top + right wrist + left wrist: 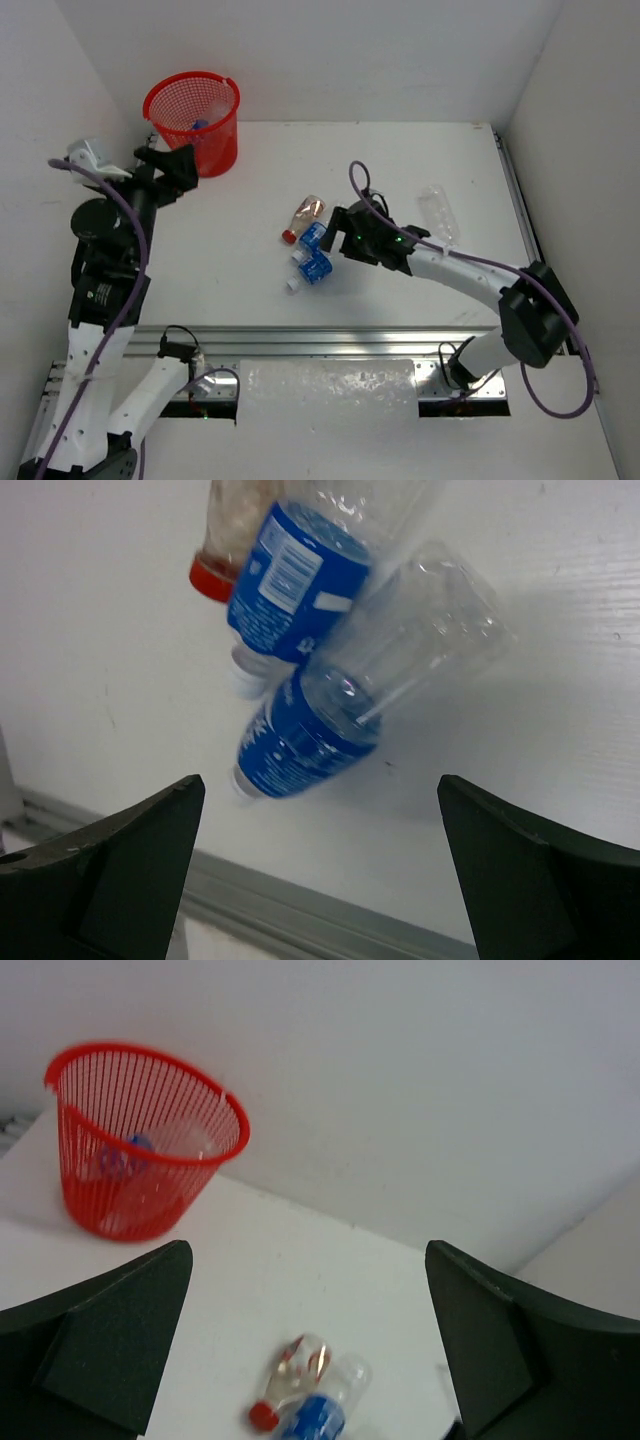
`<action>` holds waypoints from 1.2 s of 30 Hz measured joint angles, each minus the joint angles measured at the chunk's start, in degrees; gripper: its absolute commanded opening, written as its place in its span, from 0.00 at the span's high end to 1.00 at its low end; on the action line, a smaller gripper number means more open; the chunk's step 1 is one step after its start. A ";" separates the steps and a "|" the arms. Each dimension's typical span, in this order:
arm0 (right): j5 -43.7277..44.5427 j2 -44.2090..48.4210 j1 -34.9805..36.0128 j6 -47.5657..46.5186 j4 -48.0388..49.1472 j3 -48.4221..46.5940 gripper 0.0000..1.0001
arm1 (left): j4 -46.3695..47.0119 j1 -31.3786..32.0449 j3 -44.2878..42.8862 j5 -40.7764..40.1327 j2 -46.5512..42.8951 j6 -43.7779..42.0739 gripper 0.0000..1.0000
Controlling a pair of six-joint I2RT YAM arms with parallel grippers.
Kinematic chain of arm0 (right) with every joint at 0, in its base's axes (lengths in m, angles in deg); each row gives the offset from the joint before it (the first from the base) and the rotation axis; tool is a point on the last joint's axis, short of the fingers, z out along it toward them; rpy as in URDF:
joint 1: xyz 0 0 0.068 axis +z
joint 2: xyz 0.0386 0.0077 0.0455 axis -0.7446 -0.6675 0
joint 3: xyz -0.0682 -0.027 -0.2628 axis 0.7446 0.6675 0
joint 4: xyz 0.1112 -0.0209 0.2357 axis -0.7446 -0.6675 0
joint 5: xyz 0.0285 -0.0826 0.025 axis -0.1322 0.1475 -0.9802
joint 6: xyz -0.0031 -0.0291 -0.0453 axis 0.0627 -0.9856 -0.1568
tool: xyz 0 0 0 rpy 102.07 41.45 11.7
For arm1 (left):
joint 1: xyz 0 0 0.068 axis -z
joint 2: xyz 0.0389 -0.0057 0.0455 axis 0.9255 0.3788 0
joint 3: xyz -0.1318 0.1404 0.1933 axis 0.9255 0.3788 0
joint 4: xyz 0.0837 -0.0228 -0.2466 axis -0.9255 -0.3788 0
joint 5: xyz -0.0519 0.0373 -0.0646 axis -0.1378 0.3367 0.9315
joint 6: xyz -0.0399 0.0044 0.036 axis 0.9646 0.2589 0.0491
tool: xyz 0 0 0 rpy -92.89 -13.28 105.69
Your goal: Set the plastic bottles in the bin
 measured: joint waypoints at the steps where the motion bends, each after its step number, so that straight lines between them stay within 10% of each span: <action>1: 3.19 -1.75 1.66 1.70 -0.83 -2.62 0.01 | -0.35 -0.09 3.78 0.37 -3.48 -0.04 0.00; 15: 20.63 -26.75 10.73 15.98 -18.29 -22.60 0.02 | -11.15 -0.09 29.73 3.06 -10.64 -6.54 0.00; 19: 22.05 -28.15 10.78 19.61 -18.03 -19.23 0.20 | -10.29 -0.09 29.73 4.13 -12.24 -7.13 0.00; 24: 23.96 -18.95 11.08 20.33 -10.27 -5.09 0.73 | -9.81 -0.09 29.73 6.40 -12.55 -6.84 0.00; 29: 22.60 -6.19 11.19 9.64 0.11 8.15 0.78 | -4.39 -0.09 31.39 19.08 -10.97 -2.27 0.00; 36: -5.49 20.00 11.67 -21.73 22.12 23.21 0.90 | 15.91 8.52 36.48 41.53 0.26 8.85 0.00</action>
